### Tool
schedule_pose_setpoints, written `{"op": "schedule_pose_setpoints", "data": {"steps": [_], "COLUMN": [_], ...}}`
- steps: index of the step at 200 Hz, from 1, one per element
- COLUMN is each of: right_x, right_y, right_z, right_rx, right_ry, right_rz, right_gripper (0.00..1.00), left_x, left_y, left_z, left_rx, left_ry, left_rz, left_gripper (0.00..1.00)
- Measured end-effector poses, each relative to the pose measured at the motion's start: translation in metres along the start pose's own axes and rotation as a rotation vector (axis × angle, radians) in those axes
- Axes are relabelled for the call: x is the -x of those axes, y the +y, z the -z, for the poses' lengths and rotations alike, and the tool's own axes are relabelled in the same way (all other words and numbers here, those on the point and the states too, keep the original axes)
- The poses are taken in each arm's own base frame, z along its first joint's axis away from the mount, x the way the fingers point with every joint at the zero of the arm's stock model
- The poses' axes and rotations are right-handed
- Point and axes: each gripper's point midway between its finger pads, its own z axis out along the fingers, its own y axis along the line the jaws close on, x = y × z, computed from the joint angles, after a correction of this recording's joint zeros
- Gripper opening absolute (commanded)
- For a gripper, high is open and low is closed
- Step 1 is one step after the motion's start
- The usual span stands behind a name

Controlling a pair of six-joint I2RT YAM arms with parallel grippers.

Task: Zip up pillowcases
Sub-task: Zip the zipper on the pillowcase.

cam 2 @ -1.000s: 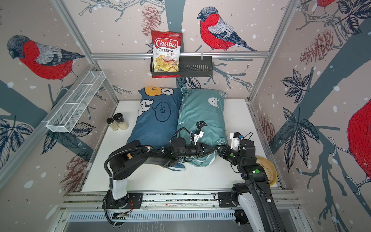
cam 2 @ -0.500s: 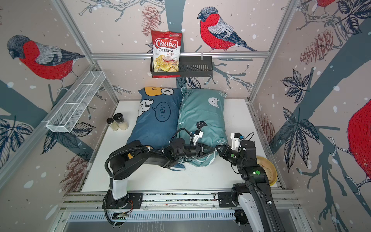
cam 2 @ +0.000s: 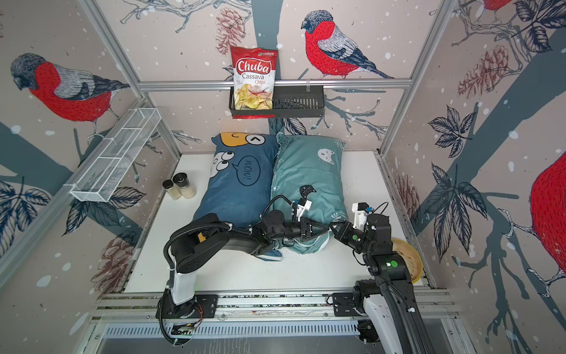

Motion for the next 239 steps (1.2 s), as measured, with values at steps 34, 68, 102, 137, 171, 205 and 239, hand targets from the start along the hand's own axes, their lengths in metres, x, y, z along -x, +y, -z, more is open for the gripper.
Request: {"op": "schedule_pose_setpoints", "data": {"steps": [34, 68, 102, 137, 171, 205, 239], "right_x": [0.000, 0.000, 0.001, 0.002, 0.005, 0.011, 0.020], "right_y": [0.000, 0.000, 0.000, 0.001, 0.001, 0.000, 0.000], "right_z": [0.001, 0.001, 0.001, 0.004, 0.009, 0.012, 0.018], "right_rx": [-0.003, -0.006, -0.005, -0.015, -0.030, -0.046, -0.073], "right_ry": [-0.003, -0.003, -0.005, -0.016, -0.035, -0.063, -0.102], "right_rz": [0.011, 0.010, 0.012, 0.016, 0.020, 0.022, 0.023], "right_gripper": [0.00, 0.00, 0.00, 0.00, 0.00, 0.00, 0.00], "left_x": [0.001, 0.001, 0.001, 0.001, 0.000, 0.000, 0.000], "left_y": [0.002, 0.003, 0.003, 0.002, -0.003, -0.009, -0.014], "left_z": [-0.002, -0.002, -0.002, -0.002, -0.002, -0.002, -0.001], "left_rx": [0.000, 0.002, 0.003, 0.001, 0.000, -0.006, -0.008], "left_ry": [0.000, 0.000, 0.000, 0.001, 0.003, 0.003, 0.002], "left_rz": [0.003, 0.005, 0.005, 0.001, -0.032, -0.068, -0.096], "left_gripper": [0.12, 0.06, 0.01, 0.00, 0.00, 0.00, 0.00]}}
